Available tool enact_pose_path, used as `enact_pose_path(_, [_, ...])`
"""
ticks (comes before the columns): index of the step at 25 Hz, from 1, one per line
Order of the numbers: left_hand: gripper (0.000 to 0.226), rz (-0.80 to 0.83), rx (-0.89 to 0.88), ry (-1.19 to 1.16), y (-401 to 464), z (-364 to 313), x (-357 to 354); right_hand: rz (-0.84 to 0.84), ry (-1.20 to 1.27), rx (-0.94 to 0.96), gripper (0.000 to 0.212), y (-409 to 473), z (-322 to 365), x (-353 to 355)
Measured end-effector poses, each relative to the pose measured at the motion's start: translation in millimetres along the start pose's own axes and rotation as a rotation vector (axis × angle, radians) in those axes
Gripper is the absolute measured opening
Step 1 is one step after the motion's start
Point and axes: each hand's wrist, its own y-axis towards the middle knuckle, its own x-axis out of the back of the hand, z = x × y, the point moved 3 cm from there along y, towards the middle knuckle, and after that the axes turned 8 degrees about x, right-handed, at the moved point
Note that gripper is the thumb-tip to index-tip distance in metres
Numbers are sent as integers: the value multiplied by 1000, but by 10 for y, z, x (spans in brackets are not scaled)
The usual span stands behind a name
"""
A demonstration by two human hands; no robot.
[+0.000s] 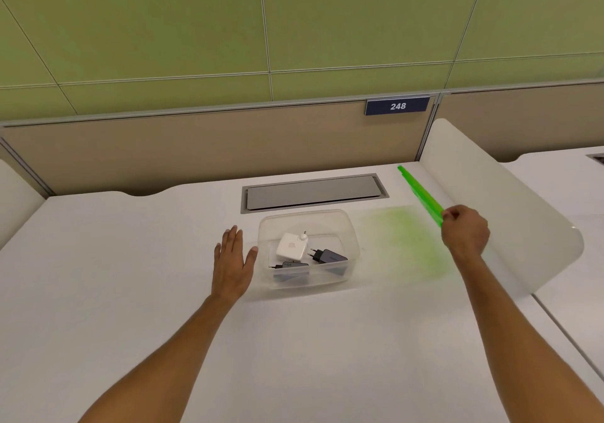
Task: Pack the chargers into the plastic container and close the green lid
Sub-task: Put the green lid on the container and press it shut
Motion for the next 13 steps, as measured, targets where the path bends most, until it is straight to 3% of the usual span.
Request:
enact_pose_path(7, [58, -30, -15, -229, 60, -438, 162, 66, 478, 82, 21, 188, 759, 335])
enact_pose_path(13, [60, 4, 45, -485, 143, -793, 244, 508, 797, 39, 10, 58, 1319, 465])
